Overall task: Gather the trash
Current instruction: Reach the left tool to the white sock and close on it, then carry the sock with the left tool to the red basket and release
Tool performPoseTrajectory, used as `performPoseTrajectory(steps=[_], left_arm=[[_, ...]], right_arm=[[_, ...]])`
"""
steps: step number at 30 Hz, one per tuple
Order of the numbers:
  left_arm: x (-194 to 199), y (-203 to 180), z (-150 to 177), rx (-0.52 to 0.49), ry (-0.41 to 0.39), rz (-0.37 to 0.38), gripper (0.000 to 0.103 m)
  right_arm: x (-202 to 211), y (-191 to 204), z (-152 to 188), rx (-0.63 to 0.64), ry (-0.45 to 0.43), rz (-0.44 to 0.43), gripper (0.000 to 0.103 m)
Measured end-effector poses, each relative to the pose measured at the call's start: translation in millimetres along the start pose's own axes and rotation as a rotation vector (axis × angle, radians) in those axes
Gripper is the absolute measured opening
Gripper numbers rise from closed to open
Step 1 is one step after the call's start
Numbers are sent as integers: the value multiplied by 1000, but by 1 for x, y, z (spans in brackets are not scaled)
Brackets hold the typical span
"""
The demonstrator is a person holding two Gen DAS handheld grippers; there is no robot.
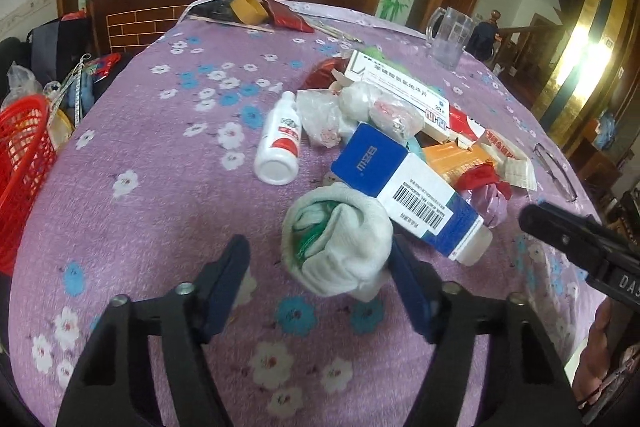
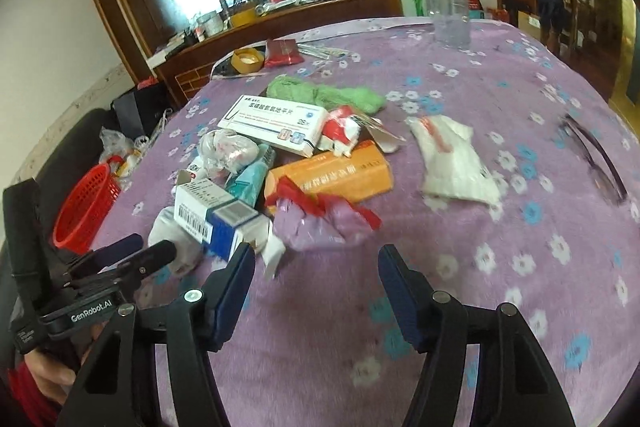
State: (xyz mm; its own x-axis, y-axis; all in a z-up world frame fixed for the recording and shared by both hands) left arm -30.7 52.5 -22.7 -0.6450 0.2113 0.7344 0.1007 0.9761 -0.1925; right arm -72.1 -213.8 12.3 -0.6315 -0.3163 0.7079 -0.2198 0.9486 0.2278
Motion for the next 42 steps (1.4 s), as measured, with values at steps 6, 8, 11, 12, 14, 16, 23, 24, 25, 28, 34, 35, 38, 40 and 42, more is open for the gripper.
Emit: performPoseTrajectory(steps=[6,8,11,12,14,16,23,24,25,28,34,35,38,40,42], left_arm=[[-5,-7,-1,-42,4,13,43],[-4,-9,0,-61,4,13,39],[0,-7,1,-70,6,21,37],[0,-6,1,-72,7,23,36],[1,-5,1,-71,5,30,34],[3,-6,2,-72,1,33,33],[19,-4,5,-83,-29,43,33],[21,-3,5,-80,-35,40,33],[25,-1,4,-79,-41,36,33],[34,2,1,-74,-59,31,33],[58,17,-8,-63,-115,-3,33],[62,21,-10,-57,-125,-8,33],[75,39,-16,-34,-147,-36,33],[83,54,-19,-17,-159,-57,33],[91,72,-23,7,-173,-81,33]], right_arm=[[-20,16,-14,85,-1,29,61],[-29,19,-14,114,20,50,53],[-41,17,-9,137,53,79,40],[-39,15,-8,134,49,75,39],[-35,10,-6,111,40,65,36],[-28,6,-4,81,28,44,34],[7,-2,-4,16,-36,-10,34],[11,-2,-5,13,-43,-16,34],[15,-1,-6,9,-51,-24,34],[26,3,-12,-4,-70,-52,34],[34,32,-21,18,-75,-127,34],[35,40,-23,27,-73,-143,34],[31,64,-26,48,-53,-190,34],[26,82,-30,58,-30,-231,34],[20,101,-33,69,-8,-267,34]])
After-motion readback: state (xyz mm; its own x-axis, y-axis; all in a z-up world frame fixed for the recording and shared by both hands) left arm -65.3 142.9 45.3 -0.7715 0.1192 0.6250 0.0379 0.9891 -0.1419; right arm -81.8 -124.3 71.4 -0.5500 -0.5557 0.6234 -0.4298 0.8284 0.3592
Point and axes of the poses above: each gripper's, at about its wrist camera, not at the fingertips, and x roughly against the way its jaws point, y to its left, z to its underside, the point moved 6 cm from there along -x, roughly the way its jaws point, and after that the axes turned 1 degree about -y, right-handed, at the moved point
